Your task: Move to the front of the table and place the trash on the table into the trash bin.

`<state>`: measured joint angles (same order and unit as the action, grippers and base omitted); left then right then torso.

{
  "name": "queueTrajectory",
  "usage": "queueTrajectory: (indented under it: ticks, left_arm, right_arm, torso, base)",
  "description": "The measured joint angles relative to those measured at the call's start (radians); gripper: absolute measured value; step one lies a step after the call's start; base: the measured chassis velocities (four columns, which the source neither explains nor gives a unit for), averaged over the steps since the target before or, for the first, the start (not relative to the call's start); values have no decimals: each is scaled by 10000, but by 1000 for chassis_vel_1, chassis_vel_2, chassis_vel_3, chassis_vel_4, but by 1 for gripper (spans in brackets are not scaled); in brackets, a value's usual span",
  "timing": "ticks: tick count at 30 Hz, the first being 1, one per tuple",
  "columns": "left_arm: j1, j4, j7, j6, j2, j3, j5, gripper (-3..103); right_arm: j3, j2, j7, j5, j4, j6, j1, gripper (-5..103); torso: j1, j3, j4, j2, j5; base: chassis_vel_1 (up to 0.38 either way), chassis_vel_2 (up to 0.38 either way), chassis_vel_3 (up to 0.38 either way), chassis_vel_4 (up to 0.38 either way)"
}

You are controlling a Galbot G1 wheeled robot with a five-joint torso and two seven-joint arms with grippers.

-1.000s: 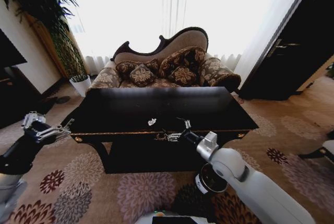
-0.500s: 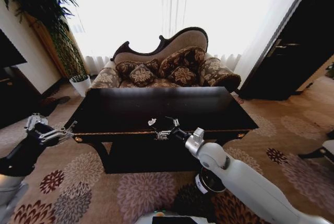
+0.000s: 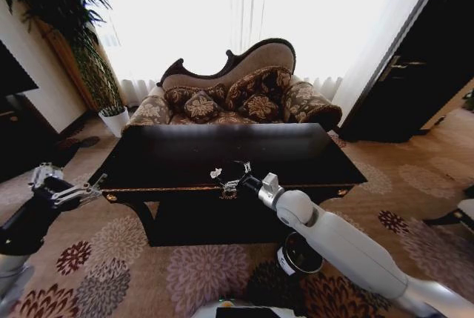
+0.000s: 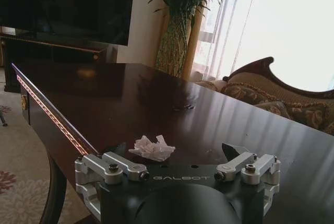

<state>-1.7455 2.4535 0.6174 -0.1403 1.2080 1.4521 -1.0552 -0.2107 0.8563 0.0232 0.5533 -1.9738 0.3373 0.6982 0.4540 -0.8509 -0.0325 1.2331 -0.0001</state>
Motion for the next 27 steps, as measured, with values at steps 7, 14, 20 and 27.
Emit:
queueTrajectory:
  ticks: [7, 14, 20, 27]
  left_arm:
    - [34, -5, 0, 4, 14, -41, 20, 100]
    - [146, -113, 0, 8, 4, -179, 111, 100]
    - [245, -239, 6, 12, -14, -314, 194, 100]
    - [341, -386, 11, 18, -78, -365, 231, 100]
  right_arm:
    - [-141, 45, 20, -15, 96, 1, 105, 96]
    - [-417, 108, 105, -65, 231, 0, -52, 84]
    - [-811, 233, 108, -185, 481, -4, -320, 61]
    - [-1083, 369, 116, -220, 647, -18, -563, 41]
  torso:
    - [-1, 1, 0, 0, -1]
    - [0, 1, 0, 0, -1]
    - [0, 1, 1, 0, -1]
    - [-1, 1, 1, 1, -1]
  base:
    - [0, 0, 0, 0]
    - [0, 0, 0, 0]
    - [0, 0, 0, 0]
    - [0, 0, 0, 0]
